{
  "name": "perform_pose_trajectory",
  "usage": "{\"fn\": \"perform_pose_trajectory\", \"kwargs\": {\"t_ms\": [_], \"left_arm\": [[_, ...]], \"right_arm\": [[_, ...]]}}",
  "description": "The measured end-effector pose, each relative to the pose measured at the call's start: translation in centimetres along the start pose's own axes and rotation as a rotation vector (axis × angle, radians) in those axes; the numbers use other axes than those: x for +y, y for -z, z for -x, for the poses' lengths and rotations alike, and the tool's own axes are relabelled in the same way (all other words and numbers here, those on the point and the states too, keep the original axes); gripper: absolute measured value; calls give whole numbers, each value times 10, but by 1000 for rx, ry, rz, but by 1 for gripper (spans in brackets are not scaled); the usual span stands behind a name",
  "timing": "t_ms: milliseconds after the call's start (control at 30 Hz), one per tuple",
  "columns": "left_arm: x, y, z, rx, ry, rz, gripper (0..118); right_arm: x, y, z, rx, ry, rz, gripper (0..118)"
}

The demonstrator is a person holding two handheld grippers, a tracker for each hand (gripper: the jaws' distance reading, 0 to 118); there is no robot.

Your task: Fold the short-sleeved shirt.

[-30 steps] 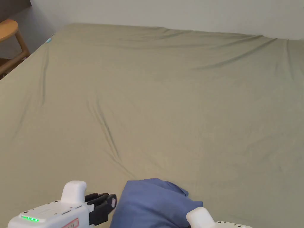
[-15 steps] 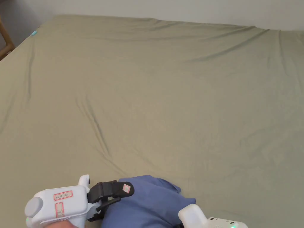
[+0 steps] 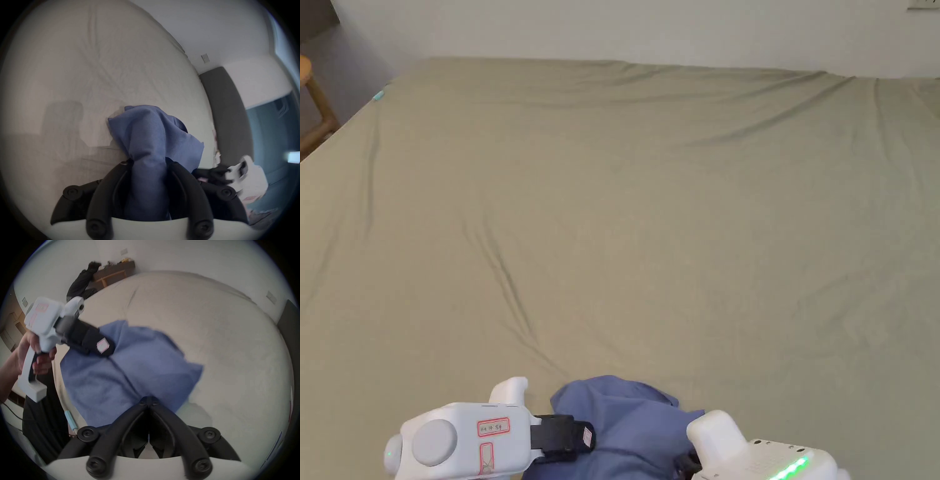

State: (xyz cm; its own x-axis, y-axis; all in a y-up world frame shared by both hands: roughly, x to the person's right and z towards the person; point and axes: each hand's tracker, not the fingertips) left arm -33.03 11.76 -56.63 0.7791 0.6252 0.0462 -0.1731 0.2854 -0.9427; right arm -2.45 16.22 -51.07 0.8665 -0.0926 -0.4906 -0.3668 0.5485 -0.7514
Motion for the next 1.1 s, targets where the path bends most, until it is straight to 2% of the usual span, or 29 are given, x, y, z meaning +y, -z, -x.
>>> {"fn": "perform_pose_trajectory", "kwargs": {"t_ms": [100,200,300,433,533,700,1100], "left_arm": [[-6,-12,-17,88,71,-33,30],[-10,-21,-28,237,119,-25,30],[-13,-30,-28,327,201,-64,30],[-13,-44,-10,427,235,-86,30],[-8,-58,10,520,240,-102,30],[8,-84,45,685,286,-143,30],[60,-162,160,937,214,-187,30]], "right_arm": [[16,-35,-7,-94,41,-127,1],[33,-73,-9,-186,47,-258,1],[46,-106,-6,-274,43,-367,1],[57,-131,2,-344,49,-443,1],[62,-136,12,-385,23,-468,1],[68,-127,25,-399,-2,-481,1],[83,-88,39,-370,-29,-397,1]]}}
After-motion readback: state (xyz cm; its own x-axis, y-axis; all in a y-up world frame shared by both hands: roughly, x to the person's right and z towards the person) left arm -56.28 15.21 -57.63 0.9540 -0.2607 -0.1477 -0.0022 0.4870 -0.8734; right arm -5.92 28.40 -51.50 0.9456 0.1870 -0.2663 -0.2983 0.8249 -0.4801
